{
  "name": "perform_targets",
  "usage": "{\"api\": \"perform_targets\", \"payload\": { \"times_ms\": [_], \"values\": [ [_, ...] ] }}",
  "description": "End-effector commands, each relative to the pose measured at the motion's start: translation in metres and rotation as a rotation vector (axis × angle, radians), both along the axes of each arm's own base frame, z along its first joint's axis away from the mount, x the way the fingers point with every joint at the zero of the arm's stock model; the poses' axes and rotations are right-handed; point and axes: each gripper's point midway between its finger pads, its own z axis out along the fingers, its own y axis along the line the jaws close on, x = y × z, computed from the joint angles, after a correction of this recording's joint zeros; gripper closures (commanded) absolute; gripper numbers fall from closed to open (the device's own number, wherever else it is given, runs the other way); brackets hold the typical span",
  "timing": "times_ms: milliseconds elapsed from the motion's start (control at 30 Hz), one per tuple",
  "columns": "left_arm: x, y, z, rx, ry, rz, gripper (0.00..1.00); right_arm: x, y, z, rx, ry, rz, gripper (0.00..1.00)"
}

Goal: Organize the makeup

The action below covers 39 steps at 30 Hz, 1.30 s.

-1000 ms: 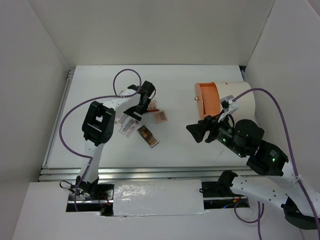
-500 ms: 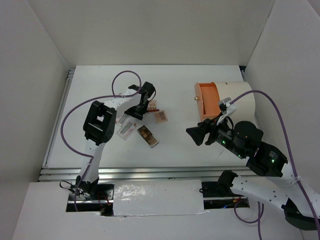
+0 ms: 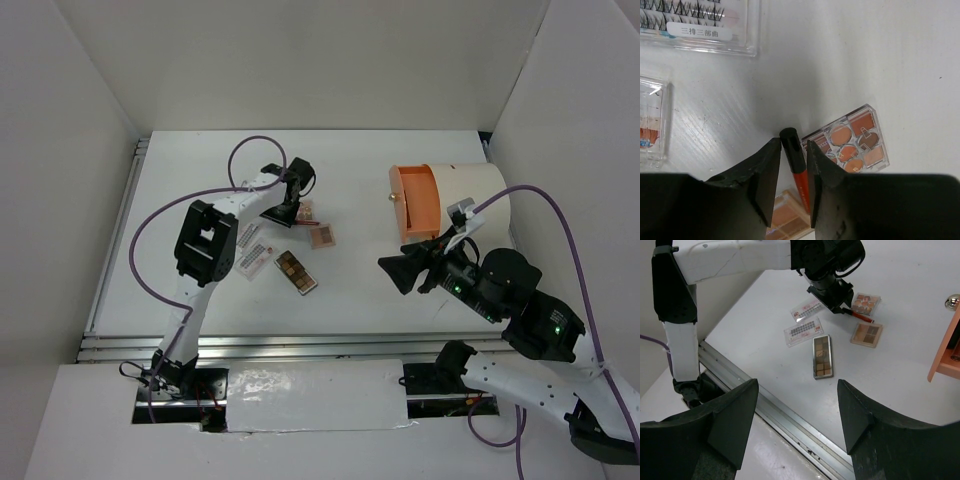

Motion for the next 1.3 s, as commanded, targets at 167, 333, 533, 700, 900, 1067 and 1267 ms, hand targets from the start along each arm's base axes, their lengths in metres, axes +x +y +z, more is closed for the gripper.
{"api": "perform_targets", "payload": {
  "times_ms": [167,333,533,700,900,1067,1267],
  "values": [
    [-0.031,0.022,-0.025,0.057,0.116,0.045,0.60,-0.001,0.001,0.011,0.020,-0.048,0.017,0.28],
    [-0.033,0.023,-0.034,0.052,0.113,0.009,0.59,-0.001,0.001,0.009,0.019,-0.050,0.017,0.28],
    [-0.037,0.021,-0.048,0.041,0.135,-0.005,0.62,-0.002,-0.005,0.012,0.030,-0.059,-0.002,0.28],
    [-0.042,0.024,-0.045,0.060,0.160,0.006,0.70,-0.002,-0.007,0.013,0.037,-0.067,-0.009,0.28],
    [-0.048,0.030,-0.048,0.079,0.170,-0.012,0.65,-0.001,-0.005,0.012,0.033,-0.065,-0.008,0.28],
    [-0.053,0.028,-0.053,0.070,0.190,-0.020,0.75,0.000,-0.006,0.013,0.034,-0.068,-0.012,0.28],
    [-0.035,0.025,-0.029,0.069,0.099,-0.060,0.84,0.003,-0.005,0.010,0.020,-0.058,-0.021,0.28]
  ]
}}
